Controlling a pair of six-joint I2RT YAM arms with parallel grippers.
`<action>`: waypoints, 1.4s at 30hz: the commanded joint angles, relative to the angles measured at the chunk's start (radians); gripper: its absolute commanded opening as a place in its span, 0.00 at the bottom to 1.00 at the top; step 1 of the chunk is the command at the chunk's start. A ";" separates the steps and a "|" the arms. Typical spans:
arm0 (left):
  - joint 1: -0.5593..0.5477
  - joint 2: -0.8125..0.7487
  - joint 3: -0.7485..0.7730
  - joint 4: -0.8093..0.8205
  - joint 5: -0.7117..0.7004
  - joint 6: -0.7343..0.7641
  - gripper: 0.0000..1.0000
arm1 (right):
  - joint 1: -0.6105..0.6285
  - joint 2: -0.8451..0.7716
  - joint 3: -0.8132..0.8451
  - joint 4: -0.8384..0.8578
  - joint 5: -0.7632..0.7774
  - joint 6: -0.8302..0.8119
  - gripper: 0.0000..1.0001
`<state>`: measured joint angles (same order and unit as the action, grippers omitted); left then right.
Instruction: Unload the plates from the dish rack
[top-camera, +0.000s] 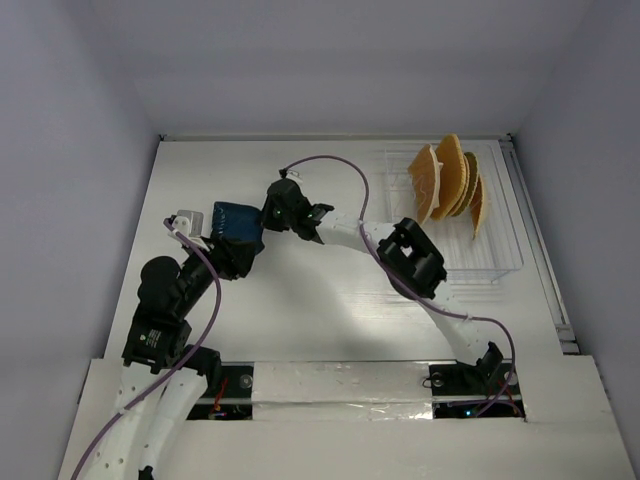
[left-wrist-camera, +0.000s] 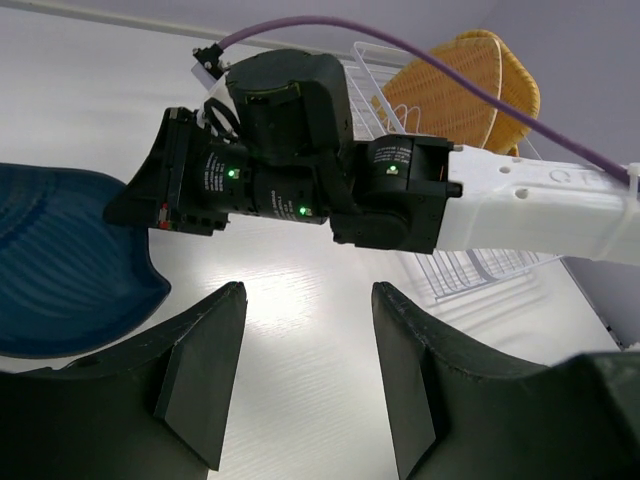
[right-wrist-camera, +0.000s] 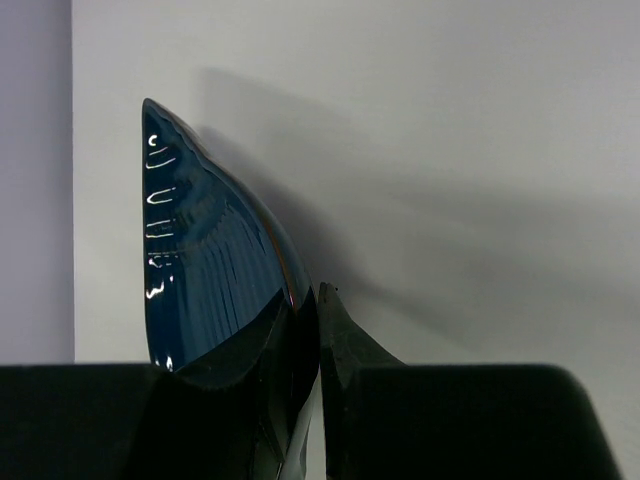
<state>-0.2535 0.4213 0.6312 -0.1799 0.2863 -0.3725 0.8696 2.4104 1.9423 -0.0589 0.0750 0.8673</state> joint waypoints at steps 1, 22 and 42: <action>0.003 -0.009 0.025 0.033 0.001 -0.002 0.50 | -0.004 -0.017 0.072 0.162 -0.055 0.108 0.01; 0.003 0.008 0.021 0.042 0.025 -0.003 0.49 | -0.004 -0.100 -0.065 0.128 -0.081 0.047 0.72; 0.003 -0.001 0.015 0.048 0.033 -0.005 0.49 | -0.164 -0.945 -0.607 -0.191 0.504 -0.393 0.00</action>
<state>-0.2535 0.4229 0.6312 -0.1764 0.3000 -0.3752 0.7784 1.5543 1.4067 -0.1204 0.3767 0.5949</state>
